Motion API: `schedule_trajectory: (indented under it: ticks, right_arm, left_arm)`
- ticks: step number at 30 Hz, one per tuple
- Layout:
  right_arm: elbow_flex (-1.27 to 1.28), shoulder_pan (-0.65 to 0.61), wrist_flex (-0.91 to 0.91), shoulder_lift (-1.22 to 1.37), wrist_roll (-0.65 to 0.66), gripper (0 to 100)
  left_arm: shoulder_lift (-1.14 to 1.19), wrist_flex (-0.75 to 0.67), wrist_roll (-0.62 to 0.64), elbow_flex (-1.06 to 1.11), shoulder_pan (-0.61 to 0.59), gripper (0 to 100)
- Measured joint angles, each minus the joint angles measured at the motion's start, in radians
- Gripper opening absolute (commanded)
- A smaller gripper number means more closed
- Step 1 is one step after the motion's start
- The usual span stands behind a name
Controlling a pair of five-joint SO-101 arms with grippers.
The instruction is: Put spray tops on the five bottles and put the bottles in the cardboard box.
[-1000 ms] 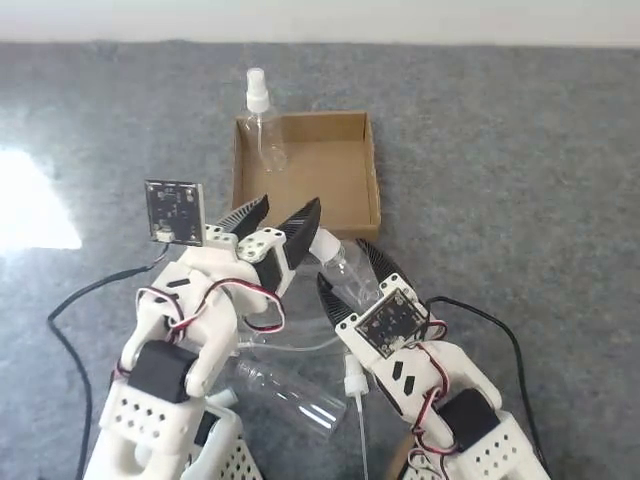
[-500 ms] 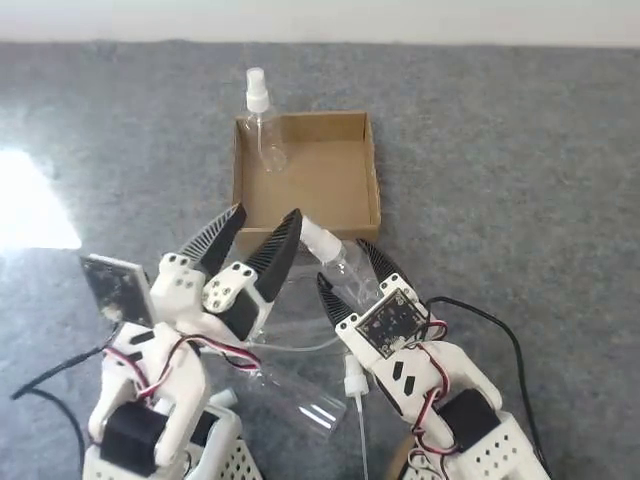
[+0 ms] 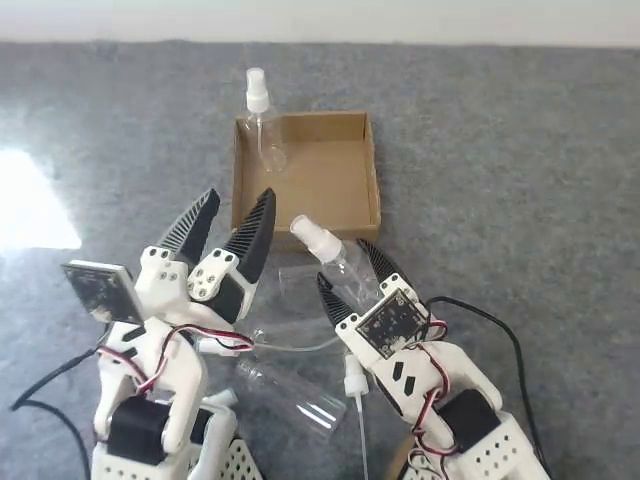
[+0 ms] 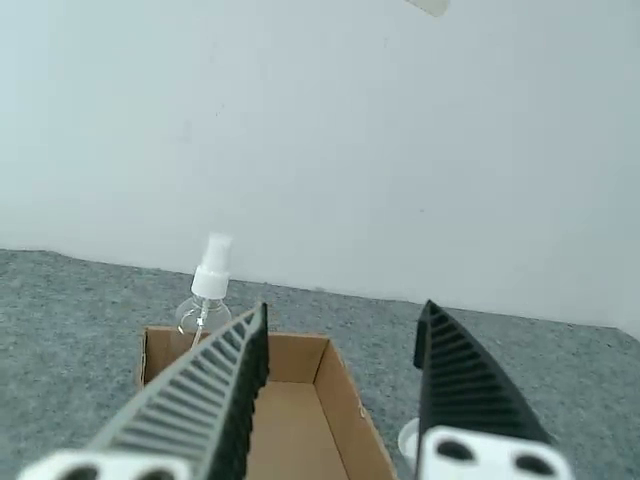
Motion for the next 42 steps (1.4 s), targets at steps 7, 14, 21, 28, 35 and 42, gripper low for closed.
schedule_trajectory:
  ticks: [7, 14, 21, 28, 35, 42]
  right_arm:
    - [-0.005, 0.0, 0.0, 0.0, 0.0, 11.1]
    - [-0.046, 0.0, 0.0, 0.0, 0.0, 11.2]
    - [-0.046, 0.0, 0.0, 0.0, 0.0, 11.2]
    - [-0.048, 0.005, 0.002, -0.002, 0.0, 11.2]
    - [-0.048, 0.002, 0.002, 0.0, 0.0, 11.2]
    - [-0.032, 0.002, -0.015, 0.0, 0.0, 11.1]
  left_arm:
    - [0.011, -0.038, -0.003, 0.041, 0.0, 23]
    - [0.021, -0.1, -0.003, 0.08, 0.0, 22]
    - [0.021, -0.1, -0.002, 0.08, 0.028, 22]
    - [0.011, -0.103, -0.135, 0.121, 0.18, 22]
    - [0.023, -0.089, -0.155, 0.127, 0.219, 22]
    - [0.023, -0.052, -0.155, 0.107, 0.218, 22]
